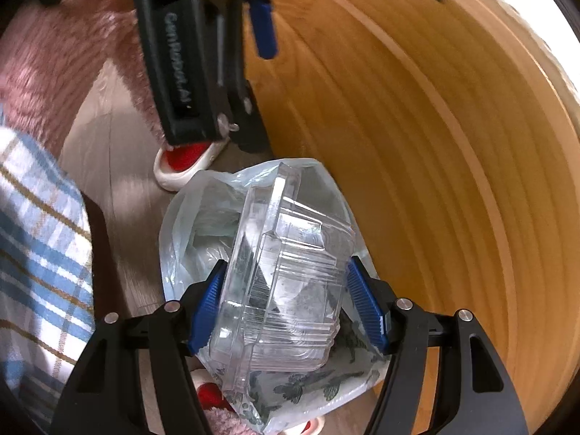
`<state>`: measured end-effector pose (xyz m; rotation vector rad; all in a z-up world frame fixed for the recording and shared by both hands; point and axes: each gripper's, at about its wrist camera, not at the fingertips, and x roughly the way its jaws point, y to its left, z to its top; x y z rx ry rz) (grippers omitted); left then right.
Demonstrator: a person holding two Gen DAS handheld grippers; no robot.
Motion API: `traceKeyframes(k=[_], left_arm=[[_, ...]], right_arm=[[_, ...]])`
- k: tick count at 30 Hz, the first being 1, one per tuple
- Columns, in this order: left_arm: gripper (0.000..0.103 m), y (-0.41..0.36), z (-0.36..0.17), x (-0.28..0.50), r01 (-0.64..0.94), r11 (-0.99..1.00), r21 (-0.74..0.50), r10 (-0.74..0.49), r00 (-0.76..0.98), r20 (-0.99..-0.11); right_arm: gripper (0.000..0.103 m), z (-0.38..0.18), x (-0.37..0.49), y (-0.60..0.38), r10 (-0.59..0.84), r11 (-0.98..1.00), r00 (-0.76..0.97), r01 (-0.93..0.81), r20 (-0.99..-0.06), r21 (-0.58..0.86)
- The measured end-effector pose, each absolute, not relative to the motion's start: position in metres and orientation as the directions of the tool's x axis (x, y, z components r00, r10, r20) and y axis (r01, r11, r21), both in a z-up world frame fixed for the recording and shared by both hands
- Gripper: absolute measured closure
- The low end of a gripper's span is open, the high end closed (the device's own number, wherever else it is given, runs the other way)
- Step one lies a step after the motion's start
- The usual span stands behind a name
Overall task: Collect trash
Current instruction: 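Lower the clear clamshell into the bin with the right tool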
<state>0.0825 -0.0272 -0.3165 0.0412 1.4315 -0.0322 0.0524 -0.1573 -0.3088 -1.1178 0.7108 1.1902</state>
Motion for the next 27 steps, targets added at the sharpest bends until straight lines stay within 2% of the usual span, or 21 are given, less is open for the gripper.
traceKeyframes(k=[11,18,27], left_arm=[[0.008,-0.006,-0.339,0.09,0.015,0.998,0.061,0.06,0.07,-0.996],[0.008,0.009,-0.352,0.091,-0.022,0.998,0.06,0.061,0.033,-0.998],[0.008,0.013,-0.366,0.098,-0.033,0.999,0.04,0.04,-0.003,-0.999]], right_arm=[[0.039,-0.348,0.043,-0.153,0.327,-0.225,0.175,-0.94,-0.929,-0.256],[0.039,-0.376,0.041,-0.139,0.309,-0.378,0.095,-0.901,-0.946,-0.214],[0.039,-0.407,0.046,-0.127,0.257,-0.464,0.025,-0.874,-0.966,-0.146]])
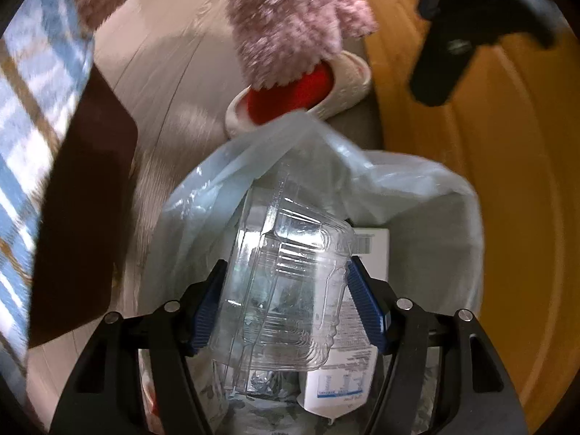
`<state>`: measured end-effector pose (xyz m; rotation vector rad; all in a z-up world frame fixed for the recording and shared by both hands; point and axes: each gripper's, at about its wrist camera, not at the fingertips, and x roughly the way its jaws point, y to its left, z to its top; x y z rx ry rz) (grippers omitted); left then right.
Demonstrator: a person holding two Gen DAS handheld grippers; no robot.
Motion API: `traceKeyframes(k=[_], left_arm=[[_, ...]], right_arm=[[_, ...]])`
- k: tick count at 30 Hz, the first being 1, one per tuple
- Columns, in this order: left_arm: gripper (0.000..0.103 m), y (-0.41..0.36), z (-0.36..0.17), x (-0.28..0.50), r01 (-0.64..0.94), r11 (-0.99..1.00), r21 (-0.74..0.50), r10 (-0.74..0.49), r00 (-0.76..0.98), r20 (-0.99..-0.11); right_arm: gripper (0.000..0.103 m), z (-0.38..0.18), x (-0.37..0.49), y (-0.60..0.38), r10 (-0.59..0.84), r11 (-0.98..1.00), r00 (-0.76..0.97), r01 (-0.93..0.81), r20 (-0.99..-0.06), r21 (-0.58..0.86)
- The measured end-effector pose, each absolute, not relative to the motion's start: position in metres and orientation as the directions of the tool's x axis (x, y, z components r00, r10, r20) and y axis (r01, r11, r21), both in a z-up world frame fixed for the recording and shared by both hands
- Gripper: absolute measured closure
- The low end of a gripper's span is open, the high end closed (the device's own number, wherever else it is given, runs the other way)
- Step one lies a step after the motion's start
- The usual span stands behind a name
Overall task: Collect trash
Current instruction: 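Lower the clear clamshell into the bin with the right tool, then open the right tool to release the clamshell into the bin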
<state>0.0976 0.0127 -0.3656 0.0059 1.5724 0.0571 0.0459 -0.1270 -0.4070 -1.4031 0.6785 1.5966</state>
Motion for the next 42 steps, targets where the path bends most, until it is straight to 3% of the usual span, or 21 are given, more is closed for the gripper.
traceKeyframes(k=[17,24,42], left_arm=[[0.008,0.009,-0.37,0.101,-0.01,1.0,0.017,0.017,-0.008,-1.0],[0.008,0.01,-0.365,0.099,-0.017,1.0,0.012,0.012,0.006,-1.0],[0.008,-0.001,-0.351,0.092,0.017,1.0,0.018,0.017,0.055,-0.998]], right_arm=[[0.036,-0.421,0.065,-0.109,0.145,-0.408,-0.177,-0.907,-0.973,0.105],[0.027,-0.413,0.064,-0.11,0.144,-0.349,-0.139,-0.934,-0.98,0.082],[0.018,-0.366,0.068,-0.133,0.183,-0.038,0.002,-0.999,-0.983,-0.01]])
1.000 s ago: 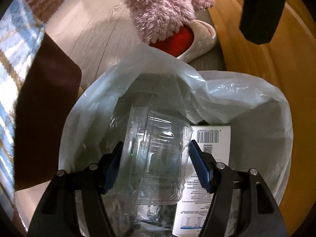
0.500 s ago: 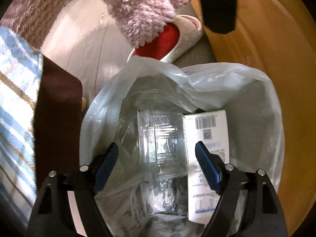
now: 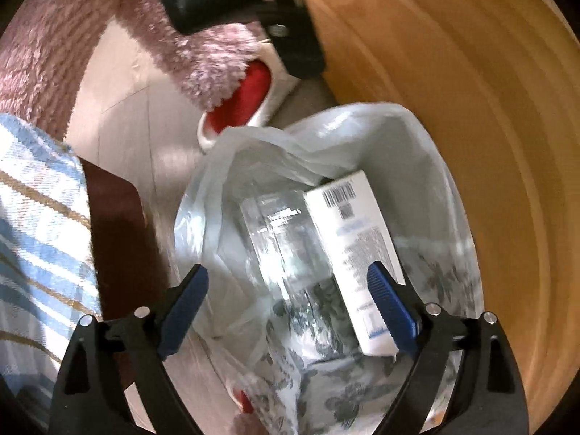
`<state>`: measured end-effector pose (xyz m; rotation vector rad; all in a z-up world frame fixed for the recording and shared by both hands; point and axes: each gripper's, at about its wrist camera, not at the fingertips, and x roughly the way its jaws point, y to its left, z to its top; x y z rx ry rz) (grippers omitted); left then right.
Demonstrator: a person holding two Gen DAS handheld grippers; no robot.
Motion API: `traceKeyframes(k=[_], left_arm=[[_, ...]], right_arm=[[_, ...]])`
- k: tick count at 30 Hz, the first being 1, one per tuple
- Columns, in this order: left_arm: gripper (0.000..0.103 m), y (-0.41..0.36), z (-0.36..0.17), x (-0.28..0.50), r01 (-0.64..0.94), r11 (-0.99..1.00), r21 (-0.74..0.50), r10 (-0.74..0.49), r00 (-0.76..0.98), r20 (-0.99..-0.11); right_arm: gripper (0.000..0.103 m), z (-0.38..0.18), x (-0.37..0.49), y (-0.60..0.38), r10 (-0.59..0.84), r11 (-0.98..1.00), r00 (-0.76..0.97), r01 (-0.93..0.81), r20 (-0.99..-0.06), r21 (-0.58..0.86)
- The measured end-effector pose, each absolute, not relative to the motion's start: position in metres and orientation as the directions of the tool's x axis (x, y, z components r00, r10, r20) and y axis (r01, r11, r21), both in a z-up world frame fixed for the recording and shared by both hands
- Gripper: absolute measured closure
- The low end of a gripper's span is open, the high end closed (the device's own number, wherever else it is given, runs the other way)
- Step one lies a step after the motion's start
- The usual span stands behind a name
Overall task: Collect trash
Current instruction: 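Open the right tool to release the clamshell into the bin, then raise both open tools from the bin back toward the bed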
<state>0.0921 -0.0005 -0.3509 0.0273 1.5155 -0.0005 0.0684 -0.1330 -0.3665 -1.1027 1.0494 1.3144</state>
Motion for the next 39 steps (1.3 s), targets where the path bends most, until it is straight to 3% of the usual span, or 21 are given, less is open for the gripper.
traceKeyframes(k=[6,39], left_arm=[[0.008,-0.005,-0.34,0.09,0.012,1.0,0.011,0.009,0.102,-0.995],[0.008,-0.036,-0.254,0.068,0.047,0.997,-0.061,-0.076,0.448,-0.891]], right_arm=[[0.011,-0.355,0.069,-0.147,0.188,0.048,0.039,-0.998,-0.981,-0.03],[0.012,-0.265,0.087,-0.191,0.288,0.433,0.328,-0.882,-0.899,-0.183]])
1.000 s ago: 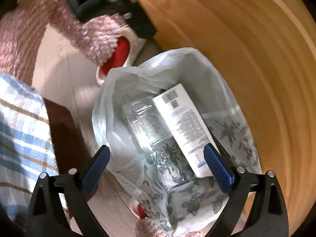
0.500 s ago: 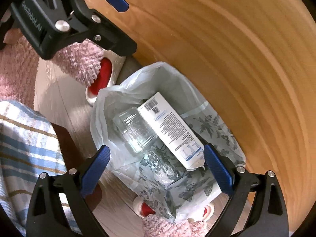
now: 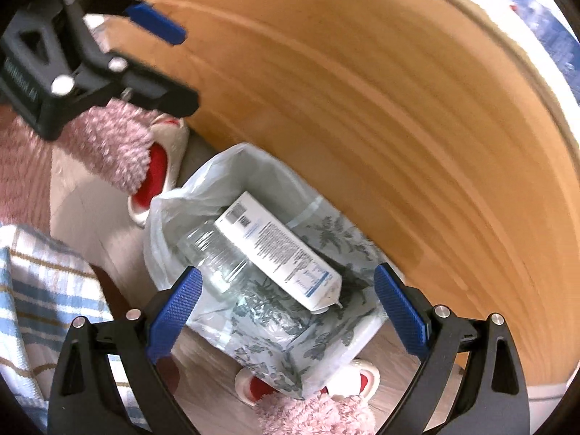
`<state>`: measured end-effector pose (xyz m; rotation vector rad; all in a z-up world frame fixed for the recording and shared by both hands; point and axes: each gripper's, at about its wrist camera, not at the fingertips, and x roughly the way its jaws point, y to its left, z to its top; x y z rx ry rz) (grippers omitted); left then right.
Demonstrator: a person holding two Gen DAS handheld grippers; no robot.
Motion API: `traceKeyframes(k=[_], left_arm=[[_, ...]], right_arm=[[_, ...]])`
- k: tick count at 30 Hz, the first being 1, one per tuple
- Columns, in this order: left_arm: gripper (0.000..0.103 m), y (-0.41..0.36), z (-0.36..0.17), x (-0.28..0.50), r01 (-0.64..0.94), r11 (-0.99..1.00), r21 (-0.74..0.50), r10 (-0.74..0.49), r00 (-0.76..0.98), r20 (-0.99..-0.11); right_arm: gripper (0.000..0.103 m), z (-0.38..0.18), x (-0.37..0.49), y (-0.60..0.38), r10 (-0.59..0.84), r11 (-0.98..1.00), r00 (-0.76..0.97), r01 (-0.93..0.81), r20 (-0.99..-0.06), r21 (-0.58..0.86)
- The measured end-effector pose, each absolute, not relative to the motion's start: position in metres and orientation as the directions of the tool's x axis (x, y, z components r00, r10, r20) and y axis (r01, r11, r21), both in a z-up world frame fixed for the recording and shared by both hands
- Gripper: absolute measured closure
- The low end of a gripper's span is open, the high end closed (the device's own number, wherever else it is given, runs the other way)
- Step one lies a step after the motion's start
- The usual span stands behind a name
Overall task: Collect trash
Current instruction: 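Raise both open tools from the bin back toward the bed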
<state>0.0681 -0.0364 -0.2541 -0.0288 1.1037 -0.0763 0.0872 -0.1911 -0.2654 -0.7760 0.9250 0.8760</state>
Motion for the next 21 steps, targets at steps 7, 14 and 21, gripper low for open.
traceKeyframes(k=[7,14,21], left_arm=[[0.008,-0.034,-0.24,0.063,0.051,0.995,-0.086,-0.1,0.494,-0.864],[0.008,-0.034,-0.227,0.058,0.058,0.993,-0.103,-0.118,0.535,-0.837],[0.008,-0.033,-0.205,0.05,0.053,0.991,-0.122,-0.129,0.615,-0.778]], right_arm=[[0.011,-0.244,0.094,-0.202,0.309,0.533,0.411,-0.822,-0.858,-0.201],[0.011,-0.228,0.099,-0.213,0.32,0.601,0.462,-0.774,-0.827,-0.2],[0.011,-0.212,0.094,-0.218,0.32,0.641,0.539,-0.729,-0.779,-0.241]])
